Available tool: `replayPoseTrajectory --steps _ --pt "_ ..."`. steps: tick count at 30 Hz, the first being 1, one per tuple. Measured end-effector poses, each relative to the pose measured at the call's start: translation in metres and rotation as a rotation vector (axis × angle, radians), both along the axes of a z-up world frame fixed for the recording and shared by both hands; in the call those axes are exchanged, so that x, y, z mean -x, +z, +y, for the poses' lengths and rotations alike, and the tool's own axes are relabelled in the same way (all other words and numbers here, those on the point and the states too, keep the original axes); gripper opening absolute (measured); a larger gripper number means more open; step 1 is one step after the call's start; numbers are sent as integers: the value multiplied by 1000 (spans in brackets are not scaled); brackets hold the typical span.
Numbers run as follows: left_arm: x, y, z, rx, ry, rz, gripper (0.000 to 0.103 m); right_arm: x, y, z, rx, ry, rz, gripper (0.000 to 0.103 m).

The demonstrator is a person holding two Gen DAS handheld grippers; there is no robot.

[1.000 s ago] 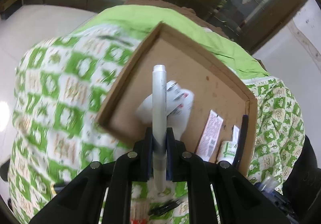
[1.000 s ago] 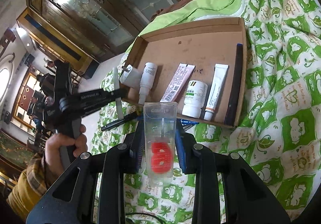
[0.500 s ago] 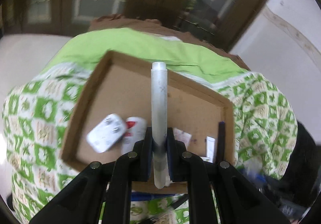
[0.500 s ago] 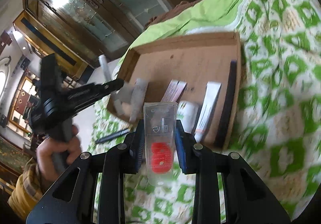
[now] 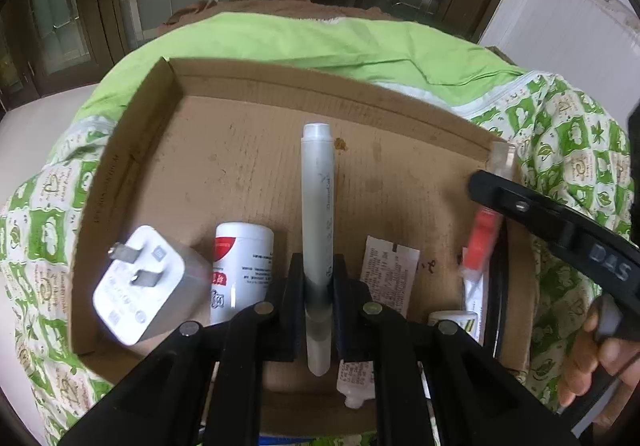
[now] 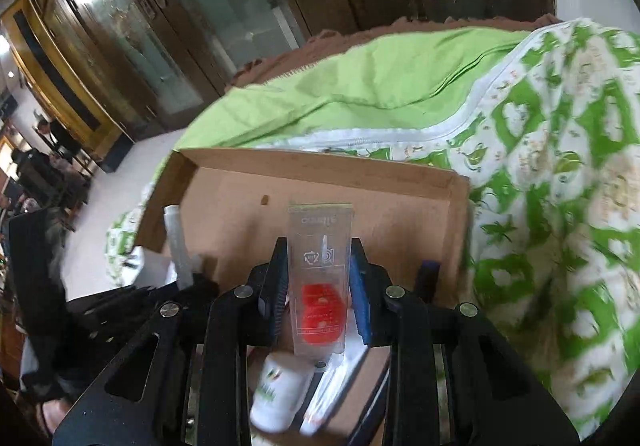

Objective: Organize rigid objects
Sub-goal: 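Carry the white marker and clear box over the tray and release both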

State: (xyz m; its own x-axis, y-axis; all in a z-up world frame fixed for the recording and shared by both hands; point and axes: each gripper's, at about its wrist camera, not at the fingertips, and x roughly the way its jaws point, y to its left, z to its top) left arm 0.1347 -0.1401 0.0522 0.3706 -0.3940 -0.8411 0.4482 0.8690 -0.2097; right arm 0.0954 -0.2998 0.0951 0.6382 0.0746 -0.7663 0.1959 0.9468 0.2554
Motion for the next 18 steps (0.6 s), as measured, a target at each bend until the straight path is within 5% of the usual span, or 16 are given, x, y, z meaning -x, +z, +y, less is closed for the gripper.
replayPoseTrajectory --steps 18 --pt "44 -20 38 23 32 41 11 -15 -31 19 9 56 57 28"
